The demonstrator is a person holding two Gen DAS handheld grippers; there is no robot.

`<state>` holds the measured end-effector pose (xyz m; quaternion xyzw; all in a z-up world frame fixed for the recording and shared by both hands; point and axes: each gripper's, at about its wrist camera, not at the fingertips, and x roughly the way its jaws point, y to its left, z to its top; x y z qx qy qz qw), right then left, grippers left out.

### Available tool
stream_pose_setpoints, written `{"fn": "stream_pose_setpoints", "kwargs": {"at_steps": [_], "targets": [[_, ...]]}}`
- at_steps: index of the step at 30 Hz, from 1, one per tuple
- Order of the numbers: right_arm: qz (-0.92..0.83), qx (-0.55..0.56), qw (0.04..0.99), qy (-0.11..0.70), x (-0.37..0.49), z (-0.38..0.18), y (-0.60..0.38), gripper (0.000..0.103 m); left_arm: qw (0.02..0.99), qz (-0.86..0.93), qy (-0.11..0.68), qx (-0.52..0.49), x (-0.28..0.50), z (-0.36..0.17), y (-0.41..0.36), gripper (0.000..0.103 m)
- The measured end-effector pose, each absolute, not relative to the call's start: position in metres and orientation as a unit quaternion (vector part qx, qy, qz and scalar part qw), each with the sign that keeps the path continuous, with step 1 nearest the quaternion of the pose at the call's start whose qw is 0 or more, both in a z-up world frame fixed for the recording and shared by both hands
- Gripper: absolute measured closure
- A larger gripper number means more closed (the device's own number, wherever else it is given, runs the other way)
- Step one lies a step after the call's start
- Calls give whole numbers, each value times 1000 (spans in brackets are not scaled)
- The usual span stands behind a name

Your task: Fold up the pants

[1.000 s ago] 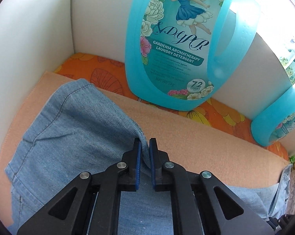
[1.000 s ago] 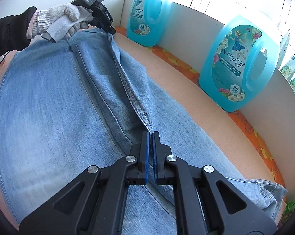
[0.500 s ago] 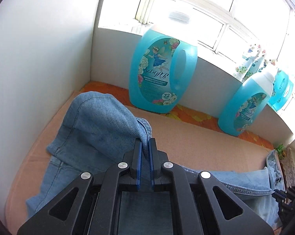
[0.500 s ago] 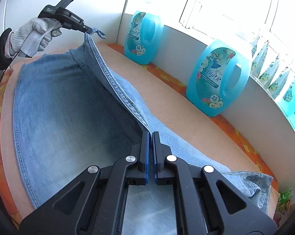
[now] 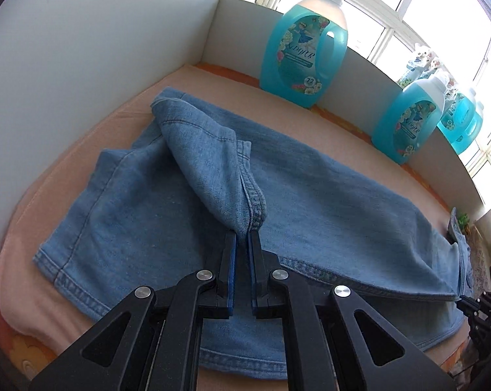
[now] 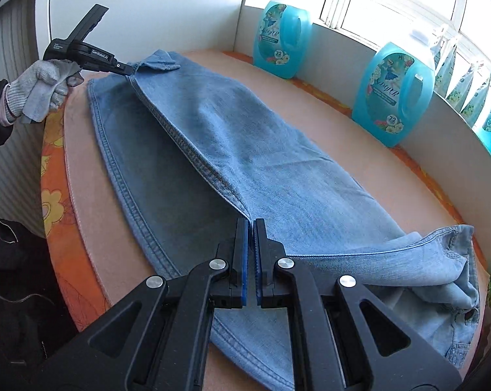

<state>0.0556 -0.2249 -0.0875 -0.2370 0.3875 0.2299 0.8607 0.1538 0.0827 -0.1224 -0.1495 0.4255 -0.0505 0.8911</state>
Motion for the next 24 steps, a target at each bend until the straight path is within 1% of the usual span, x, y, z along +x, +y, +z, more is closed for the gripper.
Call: {"fn": "stream_pose_setpoints", "kwargs": {"at_steps": [4, 5, 6, 8, 9, 12, 14, 15, 19, 20, 21, 22, 23, 24], "targets": [[227, -242, 854, 400, 50, -99, -219, 99, 901, -28, 417, -119, 141, -126, 87, 97], [225, -244, 854, 400, 48, -99, -219, 99, 904, -23, 410, -119, 137, -124, 90, 96], [223, -245, 854, 400, 47, -100, -219, 99, 906, -20, 405, -119, 135, -123, 92, 92], [220, -245, 854, 403, 47, -100, -218, 99, 908, -27, 404, -108, 138, -121, 90, 56], [218, -247, 854, 403, 46, -100, -217, 99, 910, -32, 403, -98, 141, -120, 88, 52], [214, -248, 854, 404, 47, -100, -215, 99, 915, -31, 400, -50, 154, -118, 70, 51], [213, -245, 855, 404, 48, -98, -216, 99, 912, -29, 409, -21, 166, -119, 58, 47], [213, -244, 856, 403, 47, -98, -216, 99, 909, -28, 415, -11, 171, -121, 53, 47], [212, -245, 858, 399, 46, -95, -216, 99, 896, -20, 442, 45, 193, -137, 39, 47], [211, -246, 858, 398, 46, -94, -216, 99, 893, -17, 447, 51, 196, -141, 40, 51], [210, -246, 859, 397, 45, -93, -216, 99, 892, -14, 449, 48, 198, -144, 44, 59], [209, -247, 859, 396, 45, -92, -216, 99, 891, -14, 452, 35, 202, -144, 50, 80], [208, -246, 860, 395, 46, -91, -216, 99, 892, -15, 452, 14, 205, -142, 59, 92], [207, -244, 861, 395, 46, -89, -216, 99, 893, -17, 450, -12, 206, -139, 69, 94]]}}
